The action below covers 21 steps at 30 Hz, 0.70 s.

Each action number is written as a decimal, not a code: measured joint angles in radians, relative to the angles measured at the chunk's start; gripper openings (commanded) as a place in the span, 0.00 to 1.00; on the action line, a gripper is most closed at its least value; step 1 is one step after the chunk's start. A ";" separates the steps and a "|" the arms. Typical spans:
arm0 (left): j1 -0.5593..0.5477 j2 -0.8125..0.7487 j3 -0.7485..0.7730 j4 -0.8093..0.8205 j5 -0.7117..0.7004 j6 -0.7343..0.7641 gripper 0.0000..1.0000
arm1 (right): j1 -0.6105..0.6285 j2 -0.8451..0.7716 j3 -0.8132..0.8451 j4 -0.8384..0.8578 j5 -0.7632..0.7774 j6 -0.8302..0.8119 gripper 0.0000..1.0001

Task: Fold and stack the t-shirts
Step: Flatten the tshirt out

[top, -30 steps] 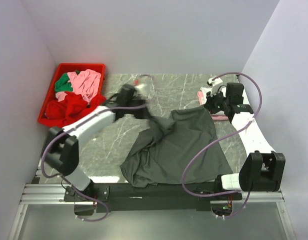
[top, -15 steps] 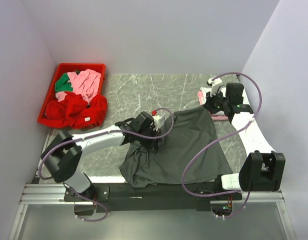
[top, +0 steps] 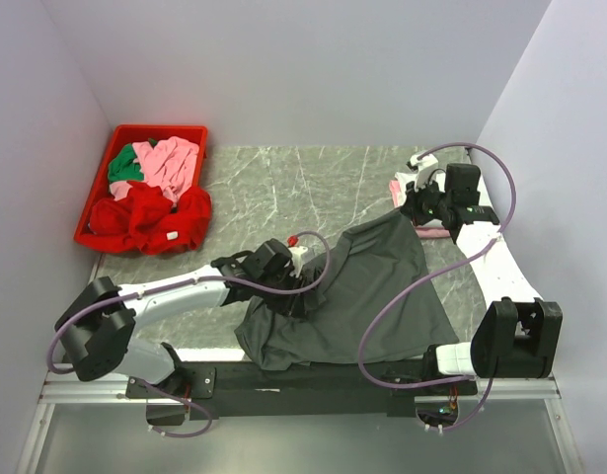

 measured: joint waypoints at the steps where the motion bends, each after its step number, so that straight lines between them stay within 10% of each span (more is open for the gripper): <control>1: -0.002 -0.003 -0.004 -0.010 0.001 0.000 0.51 | 0.000 0.000 0.000 0.000 0.000 0.000 0.00; 8: -0.005 -0.143 0.006 -0.112 -0.053 -0.006 0.71 | 0.000 0.000 0.000 0.000 -0.010 0.000 0.00; 21: -0.054 -0.003 0.085 -0.010 -0.090 0.221 0.64 | -0.017 0.000 -0.001 0.000 -0.025 0.000 0.00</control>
